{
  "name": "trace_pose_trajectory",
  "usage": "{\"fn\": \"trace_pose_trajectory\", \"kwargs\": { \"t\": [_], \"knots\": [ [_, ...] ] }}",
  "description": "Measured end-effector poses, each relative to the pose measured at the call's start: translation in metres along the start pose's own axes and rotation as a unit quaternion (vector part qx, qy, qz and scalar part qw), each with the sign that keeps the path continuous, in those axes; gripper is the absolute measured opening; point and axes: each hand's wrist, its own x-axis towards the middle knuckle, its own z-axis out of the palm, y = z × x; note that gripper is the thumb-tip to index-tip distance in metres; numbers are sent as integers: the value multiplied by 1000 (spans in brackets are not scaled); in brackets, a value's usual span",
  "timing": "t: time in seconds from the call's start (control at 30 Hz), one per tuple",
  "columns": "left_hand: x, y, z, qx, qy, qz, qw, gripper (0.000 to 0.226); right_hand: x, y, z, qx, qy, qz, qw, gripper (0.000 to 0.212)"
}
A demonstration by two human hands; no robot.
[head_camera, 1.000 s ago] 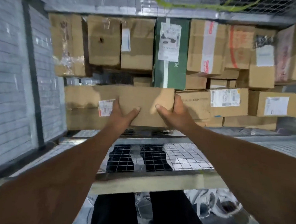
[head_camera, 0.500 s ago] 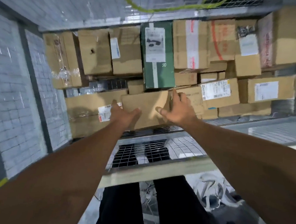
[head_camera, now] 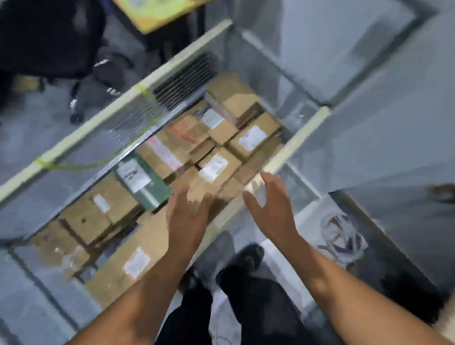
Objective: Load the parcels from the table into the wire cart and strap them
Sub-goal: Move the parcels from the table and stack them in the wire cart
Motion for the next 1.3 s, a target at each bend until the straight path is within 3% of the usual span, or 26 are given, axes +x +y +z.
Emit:
{"fn": "trace_pose_trajectory", "kwargs": {
  "t": [0.13, 0.27, 0.37, 0.5, 0.63, 0.77, 0.83, 0.9, 1.1, 1.2, 1.3],
  "knots": [
    [-46, 99, 74, 60, -104, 139, 983, 79, -58, 82, -98, 67, 134, 134, 980, 65],
    [-107, 191, 176, 89, -207, 253, 941, 69, -125, 176, -191, 134, 275, 265, 915, 60],
    [-165, 243, 256, 101, -302, 334, 887, 65, -177, 244, -248, 145, 343, 326, 869, 60],
    [-242, 284, 348, 142, -435, 412, 788, 76, -254, 324, -287, 118, 433, 420, 788, 66],
    [-309, 287, 429, 181, -555, 417, 696, 78, -332, 390, -283, 75, 457, 539, 704, 67],
    [-376, 278, 508, 211, -630, 415, 622, 98, -392, 433, -262, 63, 474, 627, 615, 64],
    [-409, 276, 549, 211, -652, 408, 604, 107, -407, 444, -248, 69, 483, 627, 607, 63],
    [-443, 276, 592, 194, -672, 393, 597, 111, -409, 451, -232, 50, 447, 633, 630, 70],
    [-537, 273, 725, 121, -720, 313, 608, 112, -409, 473, -204, -15, 369, 665, 649, 89],
    [-574, 270, 767, 130, -745, 266, 597, 119, -405, 475, -204, -15, 373, 669, 643, 90],
    [-589, 263, 787, 140, -756, 262, 584, 112, -408, 476, -207, -4, 398, 657, 641, 86]
  ]
}}
